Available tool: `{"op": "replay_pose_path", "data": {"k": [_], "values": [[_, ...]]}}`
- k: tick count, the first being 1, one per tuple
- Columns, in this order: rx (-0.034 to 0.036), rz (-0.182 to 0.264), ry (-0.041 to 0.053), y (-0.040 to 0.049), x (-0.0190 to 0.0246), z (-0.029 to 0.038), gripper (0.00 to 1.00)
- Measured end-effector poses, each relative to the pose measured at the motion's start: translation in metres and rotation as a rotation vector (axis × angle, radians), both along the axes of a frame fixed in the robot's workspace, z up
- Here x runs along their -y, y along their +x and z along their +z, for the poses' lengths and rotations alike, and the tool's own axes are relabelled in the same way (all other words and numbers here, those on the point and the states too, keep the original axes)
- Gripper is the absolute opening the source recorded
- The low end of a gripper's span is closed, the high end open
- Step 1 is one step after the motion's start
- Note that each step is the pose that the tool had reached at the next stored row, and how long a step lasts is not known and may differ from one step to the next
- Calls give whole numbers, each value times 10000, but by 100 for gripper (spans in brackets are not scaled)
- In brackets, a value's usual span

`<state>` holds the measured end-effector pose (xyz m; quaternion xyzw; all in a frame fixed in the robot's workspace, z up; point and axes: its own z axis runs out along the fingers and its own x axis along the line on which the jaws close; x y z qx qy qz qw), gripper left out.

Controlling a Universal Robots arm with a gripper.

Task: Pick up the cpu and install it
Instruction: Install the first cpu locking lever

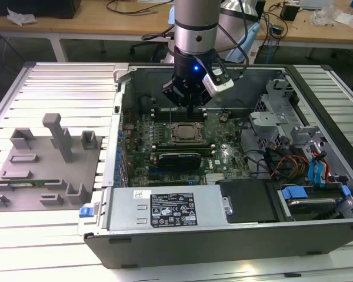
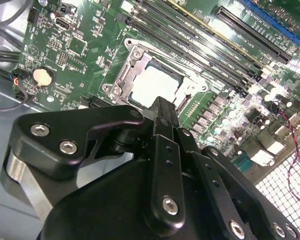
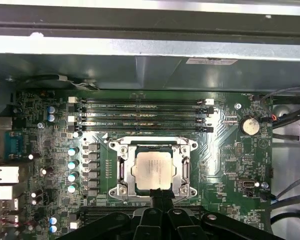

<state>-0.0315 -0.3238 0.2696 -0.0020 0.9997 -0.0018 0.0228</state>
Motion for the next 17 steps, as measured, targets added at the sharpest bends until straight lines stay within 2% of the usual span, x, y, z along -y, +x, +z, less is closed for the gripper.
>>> {"op": "replay_pose_path", "data": {"k": [1,2,3,11,17], "values": [[-3,0,0,0,0,1,11],[-37,3,-2,1,0,1,11],[-144,1,-5,0,1,2,11],[-150,1,2,-10,0,-2,11],[-152,0,-1,-186,0,-2,11]]}}
